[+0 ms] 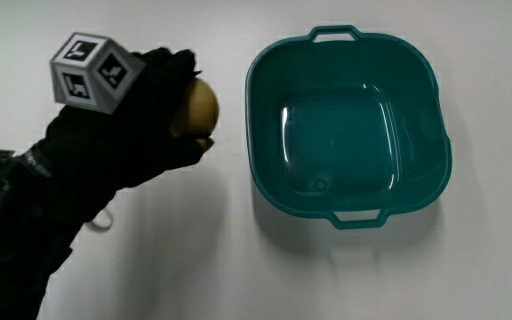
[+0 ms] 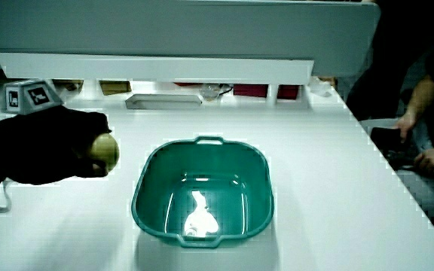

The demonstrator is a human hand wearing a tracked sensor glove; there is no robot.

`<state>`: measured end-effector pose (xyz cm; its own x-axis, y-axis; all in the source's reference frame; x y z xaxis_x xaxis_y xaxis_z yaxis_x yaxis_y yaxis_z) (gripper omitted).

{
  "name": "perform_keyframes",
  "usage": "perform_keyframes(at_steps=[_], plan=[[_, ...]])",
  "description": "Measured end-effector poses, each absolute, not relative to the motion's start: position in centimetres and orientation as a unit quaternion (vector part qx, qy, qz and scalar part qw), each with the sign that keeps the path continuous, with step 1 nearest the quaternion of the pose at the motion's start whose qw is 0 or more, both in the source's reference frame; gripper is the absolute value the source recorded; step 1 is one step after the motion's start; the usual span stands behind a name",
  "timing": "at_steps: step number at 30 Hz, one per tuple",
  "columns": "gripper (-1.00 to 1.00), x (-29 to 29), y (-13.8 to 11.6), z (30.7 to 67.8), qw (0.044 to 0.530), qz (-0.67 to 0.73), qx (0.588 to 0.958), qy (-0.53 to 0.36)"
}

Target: Place pear on desk

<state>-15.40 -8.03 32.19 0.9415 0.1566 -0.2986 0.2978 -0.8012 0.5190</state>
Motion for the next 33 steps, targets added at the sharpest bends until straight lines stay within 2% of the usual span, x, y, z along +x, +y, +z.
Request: perform_keyframes(at_steps=[19, 33], plan=[[0.00, -18.6, -7.7, 39.8, 0.341, -0.136, 0.927, 0.074], [0.00, -19.8, -7.8, 41.4, 0.373, -0.157, 0.913, 0.054]])
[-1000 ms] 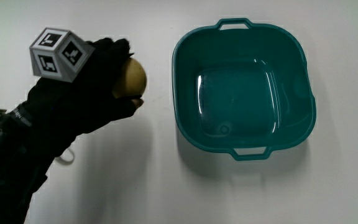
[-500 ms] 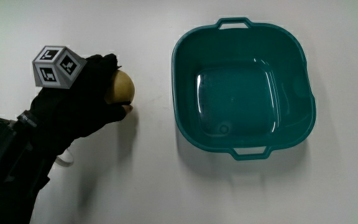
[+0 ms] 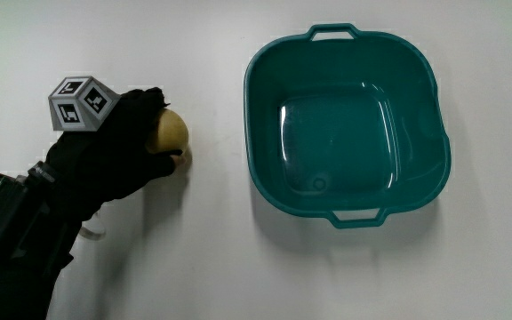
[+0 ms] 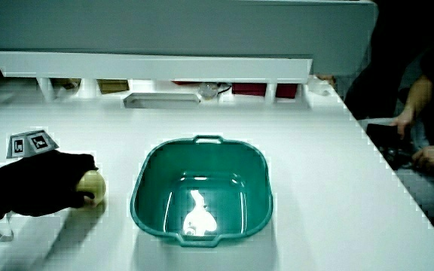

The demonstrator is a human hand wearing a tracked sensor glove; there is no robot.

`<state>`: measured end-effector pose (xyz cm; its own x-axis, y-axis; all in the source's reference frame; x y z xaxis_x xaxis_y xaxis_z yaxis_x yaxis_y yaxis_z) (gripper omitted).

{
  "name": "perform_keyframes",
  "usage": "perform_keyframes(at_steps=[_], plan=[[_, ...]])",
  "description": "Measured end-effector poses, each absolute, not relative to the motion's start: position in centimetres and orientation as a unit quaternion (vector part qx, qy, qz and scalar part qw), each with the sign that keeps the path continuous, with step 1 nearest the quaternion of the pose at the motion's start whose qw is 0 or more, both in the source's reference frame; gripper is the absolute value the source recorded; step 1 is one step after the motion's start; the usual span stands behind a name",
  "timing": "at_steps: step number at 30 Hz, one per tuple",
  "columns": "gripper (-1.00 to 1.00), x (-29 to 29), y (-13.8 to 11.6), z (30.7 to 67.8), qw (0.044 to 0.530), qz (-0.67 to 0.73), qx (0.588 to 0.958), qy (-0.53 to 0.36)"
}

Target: Place pear on desk

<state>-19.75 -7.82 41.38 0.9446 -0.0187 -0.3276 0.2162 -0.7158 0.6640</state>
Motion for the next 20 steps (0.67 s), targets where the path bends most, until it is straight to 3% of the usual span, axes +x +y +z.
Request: perform_keyframes(at_steps=[2, 15, 20], plan=[[0.00, -20.0, -7.7, 41.6, 0.374, -0.169, 0.910, 0.052], [-0.59, -20.6, -7.0, 41.8, 0.377, -0.160, 0.911, 0.049], [-0.82, -20.5, -6.2, 39.6, 0.378, -0.101, 0.919, 0.042]])
